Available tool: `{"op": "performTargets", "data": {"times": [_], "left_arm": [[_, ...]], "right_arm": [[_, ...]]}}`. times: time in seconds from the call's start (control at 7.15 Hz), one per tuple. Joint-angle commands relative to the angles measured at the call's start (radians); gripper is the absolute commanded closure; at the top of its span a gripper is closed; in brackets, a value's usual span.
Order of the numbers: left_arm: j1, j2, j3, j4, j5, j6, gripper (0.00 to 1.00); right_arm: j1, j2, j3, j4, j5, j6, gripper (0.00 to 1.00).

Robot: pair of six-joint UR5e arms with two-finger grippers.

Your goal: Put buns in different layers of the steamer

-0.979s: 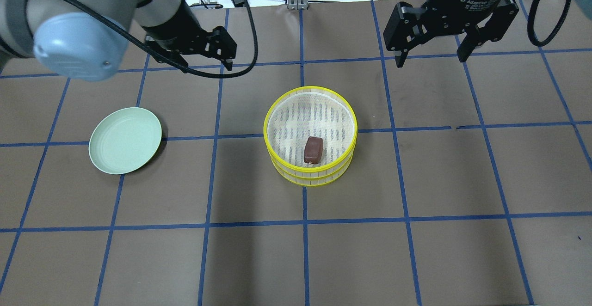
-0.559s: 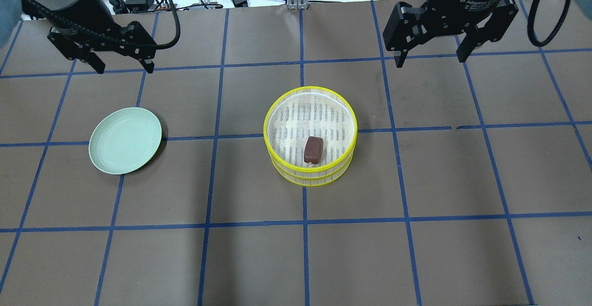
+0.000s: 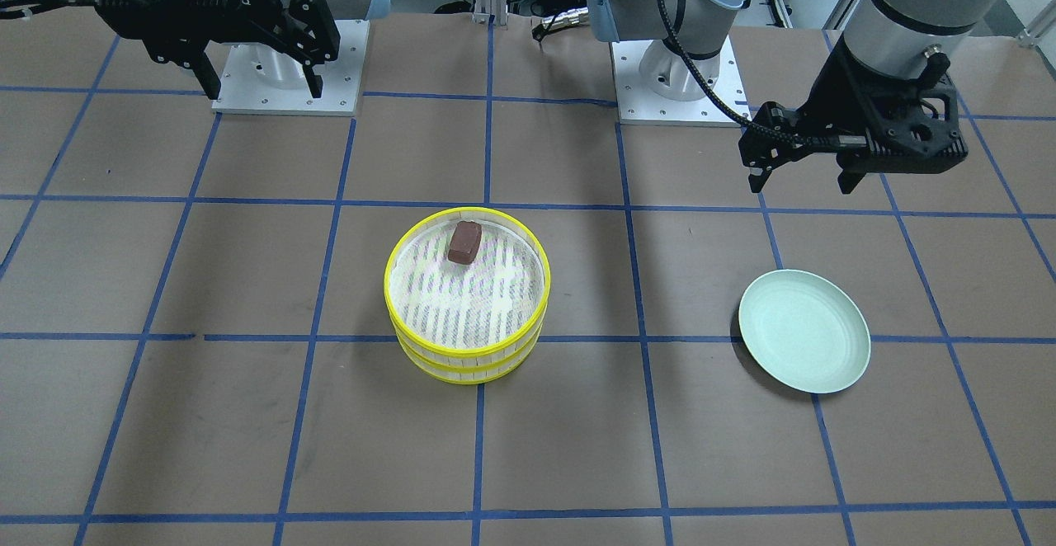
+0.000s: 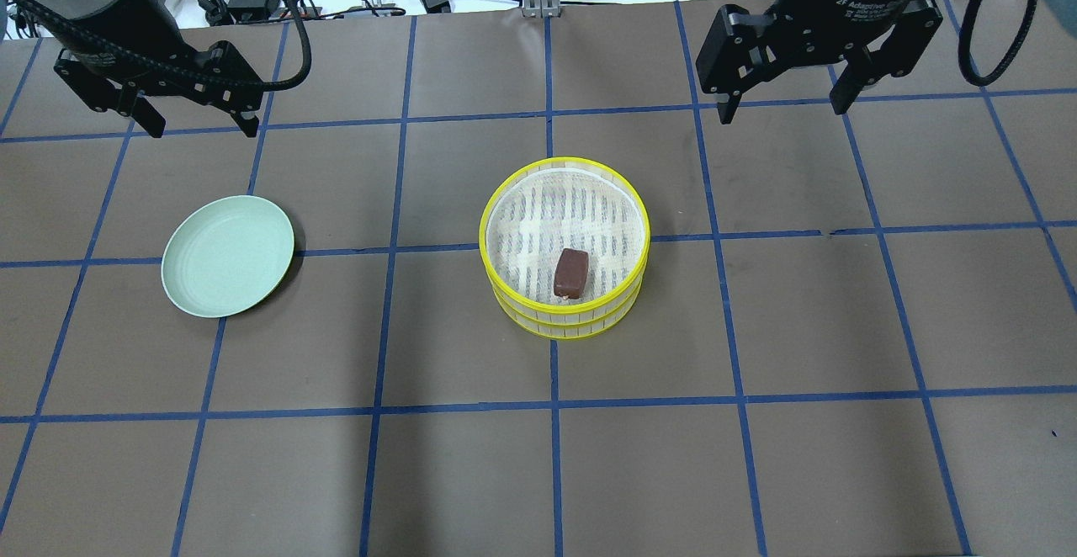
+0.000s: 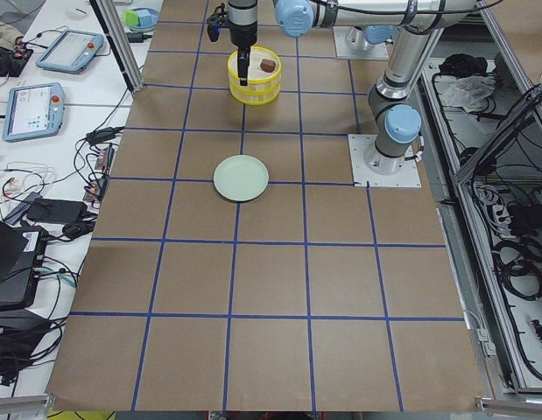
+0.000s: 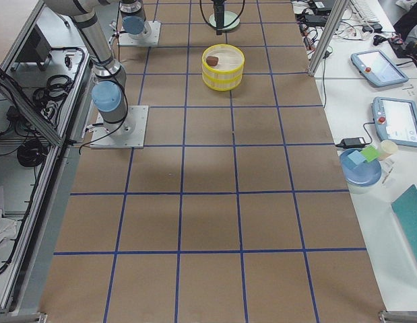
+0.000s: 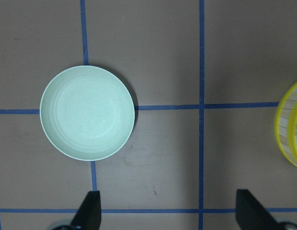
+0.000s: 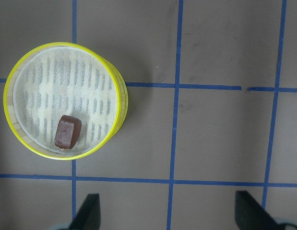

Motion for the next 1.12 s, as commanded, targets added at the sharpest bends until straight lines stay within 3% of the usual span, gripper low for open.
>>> {"op": "performTargets", "data": {"times": [0.0,0.42,0.7,0.98], "left_arm": [[-0.011,0.020,0.002,-0.001,0.002,0.007,0.00],[-0.092,0.025,0.005,0.000,0.022,0.001,0.00],[-0.092,0.028,0.003,-0.006,0.095,0.003,0.00],[-0.107,0.023,0.000,-0.001,0.024,0.000,0.00]], "right_arm": [[0.000,-0.001,0.000,0.000,0.001,0.000,0.00],[0.000,0.000,0.000,0.001,-0.001,0.000,0.00],[0.000,-0.001,0.000,0.001,0.001,0.000,0.00],[0.000,0.000,0.000,0.001,-0.001,0.000,0.00]]}}
